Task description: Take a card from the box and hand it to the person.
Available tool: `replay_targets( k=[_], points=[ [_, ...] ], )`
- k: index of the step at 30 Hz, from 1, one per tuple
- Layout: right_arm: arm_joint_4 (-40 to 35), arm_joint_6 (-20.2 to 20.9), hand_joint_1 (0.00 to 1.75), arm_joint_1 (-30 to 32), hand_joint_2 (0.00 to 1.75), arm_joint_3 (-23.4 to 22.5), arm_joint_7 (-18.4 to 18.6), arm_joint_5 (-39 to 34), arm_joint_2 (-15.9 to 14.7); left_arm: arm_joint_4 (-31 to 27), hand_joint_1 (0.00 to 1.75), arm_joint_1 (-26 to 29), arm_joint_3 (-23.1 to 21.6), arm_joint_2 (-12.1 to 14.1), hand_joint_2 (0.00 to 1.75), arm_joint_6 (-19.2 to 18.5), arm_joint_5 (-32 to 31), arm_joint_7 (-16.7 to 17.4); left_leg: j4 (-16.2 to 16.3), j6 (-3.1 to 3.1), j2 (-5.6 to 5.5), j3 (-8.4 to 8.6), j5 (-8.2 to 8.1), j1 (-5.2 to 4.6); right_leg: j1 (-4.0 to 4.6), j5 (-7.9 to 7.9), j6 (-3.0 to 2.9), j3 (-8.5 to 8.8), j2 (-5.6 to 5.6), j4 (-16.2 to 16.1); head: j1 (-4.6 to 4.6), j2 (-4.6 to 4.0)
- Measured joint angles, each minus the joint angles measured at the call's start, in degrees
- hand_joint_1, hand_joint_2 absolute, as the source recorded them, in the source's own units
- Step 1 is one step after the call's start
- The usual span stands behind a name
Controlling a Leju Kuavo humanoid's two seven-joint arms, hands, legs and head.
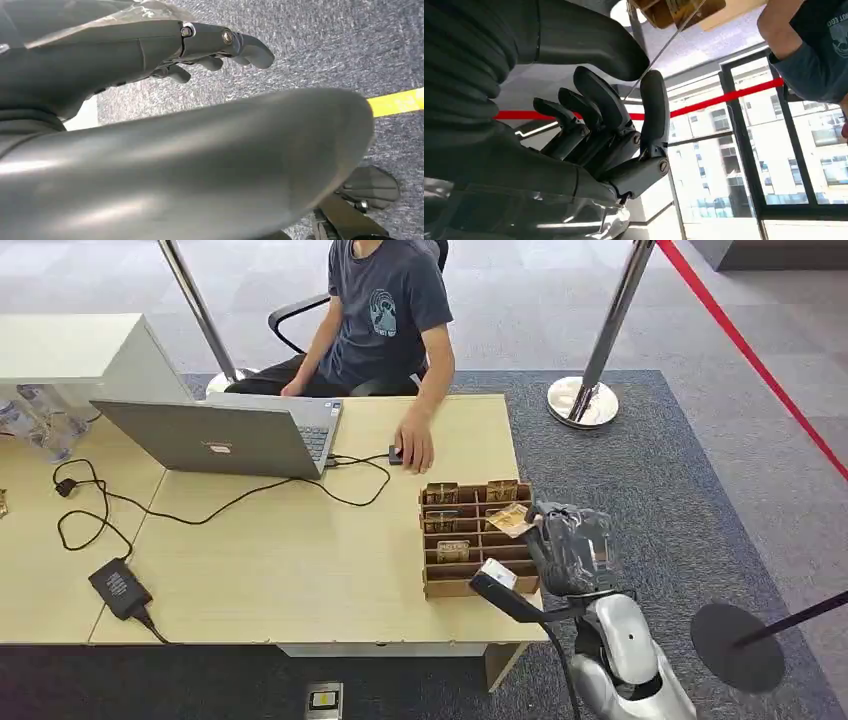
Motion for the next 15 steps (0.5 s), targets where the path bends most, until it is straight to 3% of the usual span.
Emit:
replay_targets(
  k=[9, 15],
  points=[
    [8.3, 2.1, 1.75, -11.6, 1.75, 2.6, -1.1, -3.3, 5.4, 0.0, 0.00, -0.2, -0.1, -0.4, 0.00, 0.1, -0.8, -0.4, 0.0, -0.05, 0.00, -0.05, 0.15, 0.02, 0.01, 0.11, -0.04, -0.05, 0.00, 0.0, -0.02, 0.02],
    [14.3, 3.7, 1.75, -18.1, 1.75, 3.4, 0.0, -3.7, 9.2, 0.0, 0.00, -0.4, -0.5, -0.5, 0.00, -0.3, -2.1, -0.3, 0.0, -0.05, 0.00, -0.07, 0.17, 0.02, 0.01, 0.13, -0.06, -0.08, 0.00, 0.0, 0.00, 0.02]
  ],
)
